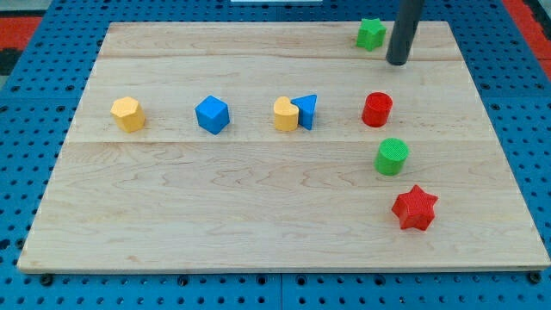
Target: Slide the green star to the left
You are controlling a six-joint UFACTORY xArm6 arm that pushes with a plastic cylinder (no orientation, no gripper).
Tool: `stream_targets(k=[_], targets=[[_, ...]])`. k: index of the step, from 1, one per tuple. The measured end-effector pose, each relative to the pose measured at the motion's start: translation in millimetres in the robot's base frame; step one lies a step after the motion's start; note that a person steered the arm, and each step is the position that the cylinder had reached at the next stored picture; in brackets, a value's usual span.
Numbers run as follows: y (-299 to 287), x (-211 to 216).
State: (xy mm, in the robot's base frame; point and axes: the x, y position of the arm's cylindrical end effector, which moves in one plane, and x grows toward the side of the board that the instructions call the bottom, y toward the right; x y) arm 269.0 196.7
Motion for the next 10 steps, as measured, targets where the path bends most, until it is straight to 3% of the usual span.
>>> stream_targets(k=[1,2,3,5,8,10], targets=[[3,-48],[-38,-46],[-134,-46],[-202,-39],[-379,-36],[-400,-36]])
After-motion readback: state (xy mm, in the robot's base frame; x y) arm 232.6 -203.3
